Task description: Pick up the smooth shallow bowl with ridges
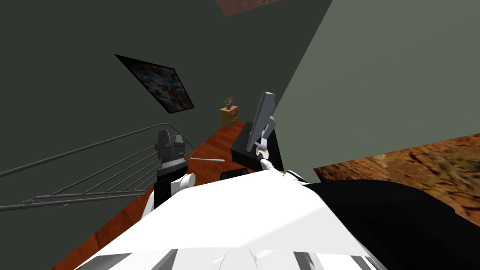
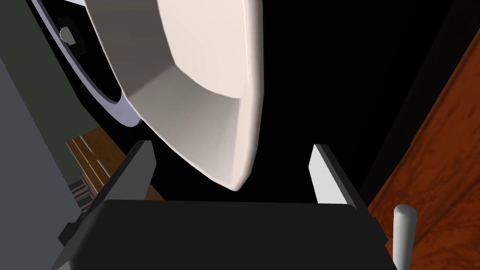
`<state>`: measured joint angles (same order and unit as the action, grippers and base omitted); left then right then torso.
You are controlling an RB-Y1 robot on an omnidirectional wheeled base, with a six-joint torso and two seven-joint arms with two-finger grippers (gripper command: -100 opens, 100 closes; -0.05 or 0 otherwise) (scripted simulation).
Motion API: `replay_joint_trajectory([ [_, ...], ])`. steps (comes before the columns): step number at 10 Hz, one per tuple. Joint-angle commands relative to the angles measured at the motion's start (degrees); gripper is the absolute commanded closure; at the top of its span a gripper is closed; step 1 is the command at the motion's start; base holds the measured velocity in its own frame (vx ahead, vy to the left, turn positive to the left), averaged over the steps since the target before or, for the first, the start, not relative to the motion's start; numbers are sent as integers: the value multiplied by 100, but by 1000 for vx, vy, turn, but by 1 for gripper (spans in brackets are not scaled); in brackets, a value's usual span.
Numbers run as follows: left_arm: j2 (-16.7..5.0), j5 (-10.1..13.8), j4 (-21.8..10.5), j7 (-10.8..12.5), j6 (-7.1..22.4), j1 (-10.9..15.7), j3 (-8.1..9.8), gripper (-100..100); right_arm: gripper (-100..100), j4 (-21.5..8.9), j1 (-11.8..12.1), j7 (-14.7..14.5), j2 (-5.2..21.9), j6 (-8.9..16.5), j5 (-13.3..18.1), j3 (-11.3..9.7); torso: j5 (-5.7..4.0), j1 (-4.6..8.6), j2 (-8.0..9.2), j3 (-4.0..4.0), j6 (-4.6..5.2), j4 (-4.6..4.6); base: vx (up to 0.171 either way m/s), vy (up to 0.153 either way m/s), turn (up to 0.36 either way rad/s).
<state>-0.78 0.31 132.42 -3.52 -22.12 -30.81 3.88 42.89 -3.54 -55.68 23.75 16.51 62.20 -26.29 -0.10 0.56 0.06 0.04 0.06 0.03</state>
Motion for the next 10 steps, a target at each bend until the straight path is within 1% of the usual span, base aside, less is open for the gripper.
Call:
replay_joint_trajectory([
  [1, 0, 0, 0, 0, 0, 0, 0, 0, -100, -118, -79, 5, -185, 160, 50, 2, 0, 0, 0, 0, 0, 0, -11, -127, 85],
  [2, 0, 0, 0, 0, 0, 0, 0, 0, -100, -118, -79, 5, -185, 160, 50, 2, 1, -7, 0, 0, 2, 0, -6, -72, -1],
  [3, 1, 0, 0, 0, 0, -1, 0, 0, -100, -214, -138, 26, -344, 280, 110, 11, 4, -25, -2, -1, 2, -1, -11, -76, 48],
  [4, 1, 0, 0, 0, 0, 0, 0, 0, -100, -262, -168, 36, -423, 340, 140, 15, 5, -26, -2, -1, 1, 0, -16, -85, 81],
  [5, 1, 0, 0, 0, 0, 0, 0, 0, -100, -216, -156, -26, -358, 287, 56, 11, 5, -26, 0, 0, 1, 0, -7, -37, 20],
  [6, 1, 0, 0, 0, 0, -1, -1, 0, 100, -224, -163, -26, -370, 304, 60, 11, 8, -39, -2, -1, 3, -1, -2, -6, -2],
  [10, 1, 0, 0, 0, 0, -1, -1, 0, 100, -217, -170, -36, -366, 298, 69, 4, 9, -51, -12, -9, 10, -7, 1, -1, 4],
])
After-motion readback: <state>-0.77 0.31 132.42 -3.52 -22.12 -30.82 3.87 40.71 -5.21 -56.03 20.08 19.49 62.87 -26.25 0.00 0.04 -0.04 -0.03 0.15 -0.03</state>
